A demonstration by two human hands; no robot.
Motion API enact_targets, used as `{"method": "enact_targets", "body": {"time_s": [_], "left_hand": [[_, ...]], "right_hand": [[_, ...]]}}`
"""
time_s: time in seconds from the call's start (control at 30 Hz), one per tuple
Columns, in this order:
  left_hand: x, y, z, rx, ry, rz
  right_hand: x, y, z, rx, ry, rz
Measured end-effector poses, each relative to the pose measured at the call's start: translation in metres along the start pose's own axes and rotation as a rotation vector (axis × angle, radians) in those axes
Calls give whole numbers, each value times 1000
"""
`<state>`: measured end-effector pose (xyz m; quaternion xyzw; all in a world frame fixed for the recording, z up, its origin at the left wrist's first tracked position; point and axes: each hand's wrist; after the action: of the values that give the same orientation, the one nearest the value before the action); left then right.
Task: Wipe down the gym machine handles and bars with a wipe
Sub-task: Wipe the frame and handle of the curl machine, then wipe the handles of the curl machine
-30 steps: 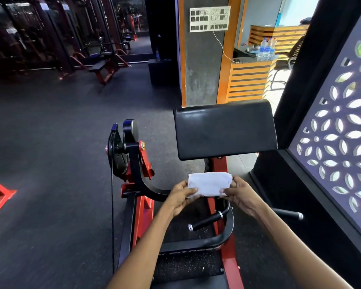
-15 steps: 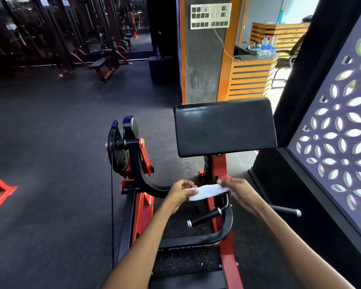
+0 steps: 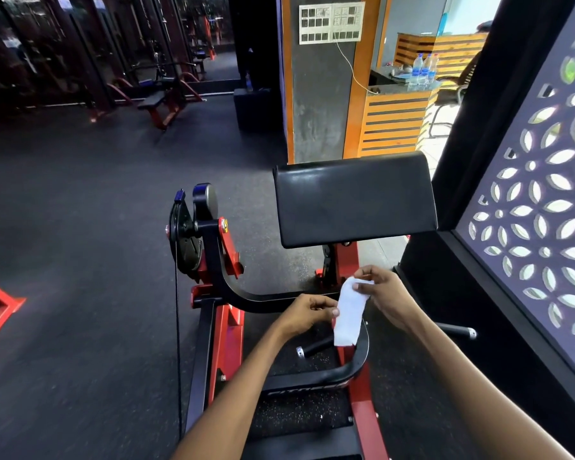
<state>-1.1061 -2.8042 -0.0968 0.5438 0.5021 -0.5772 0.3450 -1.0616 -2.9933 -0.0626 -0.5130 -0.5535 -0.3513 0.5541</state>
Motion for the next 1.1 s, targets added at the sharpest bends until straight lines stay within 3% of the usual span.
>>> {"method": "enact_targets", "body": {"time_s": [0.17, 0.33, 0.47, 0.63, 0.83, 1.1], "left_hand": [[-2, 2, 10, -129, -118, 1], [1, 2, 16, -233, -173, 28], [4, 1, 21, -257, -159, 35], [3, 2, 27, -243, -171, -22], [6, 1, 32, -254, -344, -136], [7, 8, 43, -354, -728, -287]], "right_hand": [[-8, -10, 1, -25, -61, 0], [-7, -24, 4, 207, -277, -39], [-21, -20, 4, 132, -338, -79], [-24, -21, 7, 125, -213, 30], [-31, -24, 6, 99, 116, 142], [-49, -17, 4, 70, 67, 180]]}}
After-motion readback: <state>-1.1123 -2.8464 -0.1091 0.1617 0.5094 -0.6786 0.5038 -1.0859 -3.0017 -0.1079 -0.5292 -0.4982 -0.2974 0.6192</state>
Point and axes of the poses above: each hand's wrist, its own y-axis towards the middle knuckle, its own z-axis out of the palm, x = y × z, and after that the axes turned 7 degrees about -y, right-handed
